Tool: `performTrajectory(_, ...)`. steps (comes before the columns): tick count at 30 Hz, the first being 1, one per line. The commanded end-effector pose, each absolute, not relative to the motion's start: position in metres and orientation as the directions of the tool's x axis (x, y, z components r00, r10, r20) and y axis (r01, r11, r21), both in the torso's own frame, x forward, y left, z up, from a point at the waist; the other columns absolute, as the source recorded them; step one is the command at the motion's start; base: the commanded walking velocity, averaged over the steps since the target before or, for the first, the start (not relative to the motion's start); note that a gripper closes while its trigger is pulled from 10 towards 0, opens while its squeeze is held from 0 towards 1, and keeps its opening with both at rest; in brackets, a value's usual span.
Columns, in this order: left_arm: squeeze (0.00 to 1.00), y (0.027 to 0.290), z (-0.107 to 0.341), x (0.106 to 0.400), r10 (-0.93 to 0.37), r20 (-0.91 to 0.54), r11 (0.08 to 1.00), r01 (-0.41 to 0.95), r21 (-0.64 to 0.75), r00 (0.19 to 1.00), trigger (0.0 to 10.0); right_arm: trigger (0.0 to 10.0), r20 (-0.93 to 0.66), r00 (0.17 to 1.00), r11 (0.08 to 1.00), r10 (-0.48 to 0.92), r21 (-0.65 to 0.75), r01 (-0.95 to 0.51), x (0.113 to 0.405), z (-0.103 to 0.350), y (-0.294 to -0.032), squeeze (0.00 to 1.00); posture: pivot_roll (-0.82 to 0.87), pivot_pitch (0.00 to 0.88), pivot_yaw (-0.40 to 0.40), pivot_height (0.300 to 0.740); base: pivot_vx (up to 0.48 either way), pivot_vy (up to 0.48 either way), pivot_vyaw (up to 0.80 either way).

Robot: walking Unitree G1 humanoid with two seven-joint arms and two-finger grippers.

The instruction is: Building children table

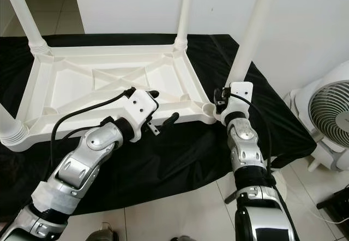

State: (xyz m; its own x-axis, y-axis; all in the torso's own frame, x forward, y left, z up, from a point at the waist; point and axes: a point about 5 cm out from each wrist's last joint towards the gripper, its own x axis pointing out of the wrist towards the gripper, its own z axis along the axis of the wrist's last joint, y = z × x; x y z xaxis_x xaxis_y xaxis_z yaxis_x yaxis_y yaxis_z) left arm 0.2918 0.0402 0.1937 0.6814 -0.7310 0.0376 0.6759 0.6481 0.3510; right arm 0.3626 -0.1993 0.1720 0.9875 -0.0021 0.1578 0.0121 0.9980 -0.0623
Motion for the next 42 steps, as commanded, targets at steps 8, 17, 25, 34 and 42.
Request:
performTrajectory(8, 0.00, 0.035, 0.180, 0.305, -0.675, -0.053, 0.679, 0.648, 0.345, 0.736, 10.0, 10.0, 0.217, 0.976, 0.999, -0.023, -0.038, 0.033, 0.362, 0.183, -0.205, 0.00, 0.10, 0.043, -0.052, 0.740, 0.000, 0.000, 0.00)
performTrajectory(17, 0.00, 0.036, 0.176, 0.314, -0.622, -0.084, 0.727, 0.614, 0.307, 0.779, 10.0, 10.0, 0.223, 0.975, 0.999, -0.025, -0.032, 0.033, 0.363, 0.185, -0.204, 0.00, 0.10, 0.060, -0.053, 0.740, 0.000, 0.000, 0.00)
performTrajectory(25, 0.00, 0.033, 0.177, 0.321, -0.613, -0.110, 0.727, 0.613, 0.308, 0.782, 10.0, 10.0, 0.259, 0.966, 1.000, -0.018, -0.006, 0.020, 0.363, 0.195, -0.201, 0.00, 0.10, 0.070, -0.055, 0.740, 0.000, 0.000, 0.00)
performTrajectory(34, 0.00, 0.011, 0.165, 0.328, -0.635, -0.239, 0.666, 0.677, 0.312, 0.735, 10.0, 10.0, 0.287, 0.957, 0.999, -0.047, 0.002, 0.049, 0.358, 0.202, -0.206, 0.00, 0.08, 0.078, -0.028, 0.740, 0.000, 0.000, 0.00)
performTrajectory(42, 0.00, 0.002, 0.153, 0.337, -0.587, -0.355, 0.674, 0.682, 0.284, 0.727, 10.0, 10.0, 0.287, 0.955, 0.997, -0.074, 0.008, 0.075, 0.355, 0.202, -0.209, 0.00, 0.07, 0.078, -0.010, 0.740, 0.000, 0.000, 0.00)
